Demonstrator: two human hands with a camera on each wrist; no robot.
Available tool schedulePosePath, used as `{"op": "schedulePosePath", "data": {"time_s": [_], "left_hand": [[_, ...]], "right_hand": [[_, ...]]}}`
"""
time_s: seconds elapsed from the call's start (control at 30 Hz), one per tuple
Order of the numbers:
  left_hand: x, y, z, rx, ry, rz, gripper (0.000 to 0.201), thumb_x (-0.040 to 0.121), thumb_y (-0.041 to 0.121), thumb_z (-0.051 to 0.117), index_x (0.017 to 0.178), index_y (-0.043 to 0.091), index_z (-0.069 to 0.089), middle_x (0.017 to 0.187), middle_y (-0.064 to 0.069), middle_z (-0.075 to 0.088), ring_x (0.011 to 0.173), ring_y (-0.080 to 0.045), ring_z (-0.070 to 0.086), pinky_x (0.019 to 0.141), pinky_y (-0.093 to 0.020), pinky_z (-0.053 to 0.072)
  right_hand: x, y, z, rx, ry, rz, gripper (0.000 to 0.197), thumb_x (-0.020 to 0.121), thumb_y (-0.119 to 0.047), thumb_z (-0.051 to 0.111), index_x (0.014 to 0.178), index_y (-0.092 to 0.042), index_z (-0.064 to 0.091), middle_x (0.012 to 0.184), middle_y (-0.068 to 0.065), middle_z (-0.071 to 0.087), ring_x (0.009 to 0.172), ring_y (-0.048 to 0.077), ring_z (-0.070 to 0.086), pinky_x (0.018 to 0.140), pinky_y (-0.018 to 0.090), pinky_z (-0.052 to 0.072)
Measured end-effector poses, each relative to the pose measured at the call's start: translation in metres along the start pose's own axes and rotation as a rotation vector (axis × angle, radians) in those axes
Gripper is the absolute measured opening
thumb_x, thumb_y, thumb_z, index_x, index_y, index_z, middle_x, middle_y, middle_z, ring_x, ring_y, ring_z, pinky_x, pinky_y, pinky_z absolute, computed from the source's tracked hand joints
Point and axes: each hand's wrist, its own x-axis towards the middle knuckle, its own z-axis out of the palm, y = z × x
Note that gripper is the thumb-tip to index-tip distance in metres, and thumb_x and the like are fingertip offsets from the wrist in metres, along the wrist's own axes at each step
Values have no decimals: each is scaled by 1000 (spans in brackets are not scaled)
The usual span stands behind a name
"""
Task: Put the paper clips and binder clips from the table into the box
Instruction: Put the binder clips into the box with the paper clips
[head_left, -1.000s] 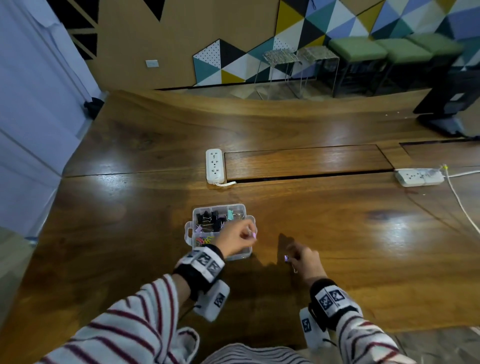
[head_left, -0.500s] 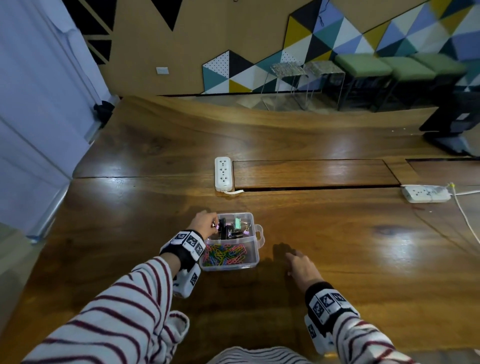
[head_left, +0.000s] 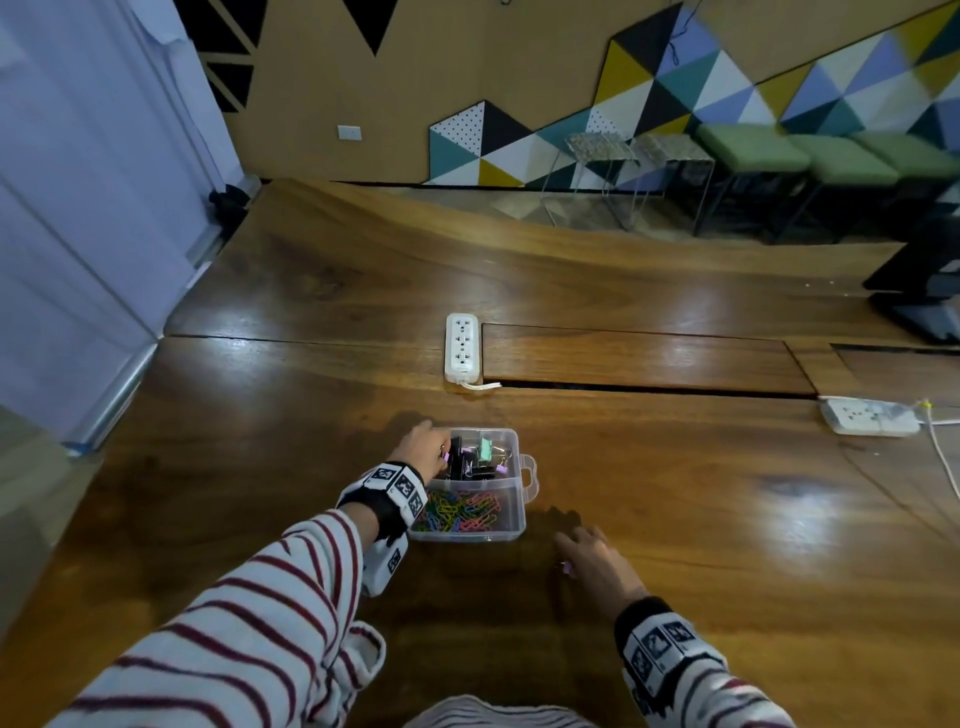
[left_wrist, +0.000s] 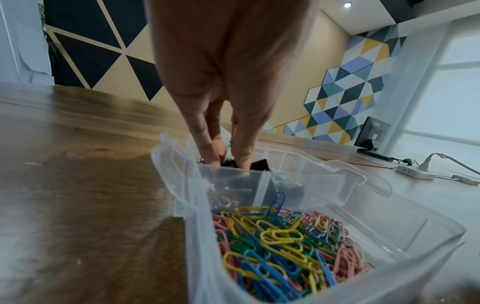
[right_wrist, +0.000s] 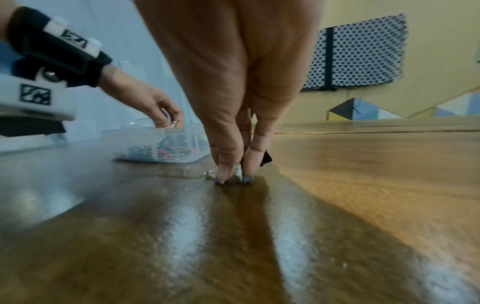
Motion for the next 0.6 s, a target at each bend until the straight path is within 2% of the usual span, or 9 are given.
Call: {"op": "schedulePosePath", "data": {"time_s": [0.13, 0.2, 0.27, 0.33, 0.37, 0.4, 0.47, 0.5, 0.6], "left_hand": [[1, 3, -2, 17, -2, 16, 19, 85, 6, 60, 105, 8, 57, 119, -12, 50, 107, -28, 56, 93, -39, 49], [1, 5, -4, -8, -24, 35, 21, 84, 4, 61, 104, 8, 58, 119, -11, 50, 107, -26, 55, 92, -35, 49], [0, 5, -6, -56, -47, 55, 25, 82, 1, 62, 106, 8, 60, 119, -11, 53, 108, -24, 55, 93, -34, 48], [-2, 1, -11, -145, -33, 65, 29, 81, 1, 63, 108, 11, 60, 119, -10, 56, 110, -21, 55, 96, -31, 47], [-5, -3, -16, -197, -5, 65, 29, 81, 2, 63, 109, 12, 60, 119, -8, 57, 112, -20, 55, 96, -28, 46], [-9, -6, -22, -242, 28, 62, 29, 82, 2, 62, 109, 13, 60, 119, -6, 58, 112, -18, 56, 96, -26, 44], [-19, -16, -32, -310, 85, 46, 28, 83, 5, 61, 109, 13, 59, 117, -4, 60, 110, -16, 57, 93, -23, 43], [-25, -22, -36, -346, 106, 32, 27, 84, 6, 60, 110, 13, 59, 116, -5, 61, 109, -17, 58, 94, -24, 45], [-43, -39, -37, -403, 150, 0, 25, 85, 8, 60, 110, 7, 58, 115, -10, 63, 108, -22, 60, 96, -29, 47]], "right_hand": [[-1, -9, 6, -114, -29, -107, 41, 93, -9, 45, 132, -18, 36, 137, 11, 38, 127, 30, 36, 96, 37, 46], [0, -10, 4, -86, -26, -88, 35, 93, -11, 46, 127, -16, 43, 132, 9, 43, 122, 26, 40, 95, 34, 45], [1, -8, -4, 80, -26, 4, 24, 91, -12, 51, 114, -18, 52, 116, 4, 53, 108, 17, 50, 90, 28, 47], [3, -5, -19, 325, -27, 77, 10, 87, -13, 57, 87, -23, 57, 97, -3, 57, 87, 9, 55, 75, 16, 49], [5, -2, -27, 444, -23, 105, 20, 85, -10, 60, 75, -26, 55, 89, -4, 59, 81, 9, 57, 69, 13, 48], [6, 0, -35, 579, -14, 128, 27, 82, -7, 64, 69, -28, 54, 83, -3, 61, 78, 10, 59, 68, 13, 49], [12, 0, -50, 849, 35, 120, 24, 77, -2, 68, 69, -24, 60, 80, -1, 66, 79, 15, 62, 79, 29, 54], [18, -4, -58, 930, 59, 100, 20, 76, -2, 68, 72, -20, 62, 82, 1, 67, 81, 16, 63, 83, 33, 53], [44, -22, -77, 1006, 132, 72, 13, 78, -8, 67, 79, -19, 61, 86, -1, 65, 83, 12, 62, 82, 28, 51]]}}
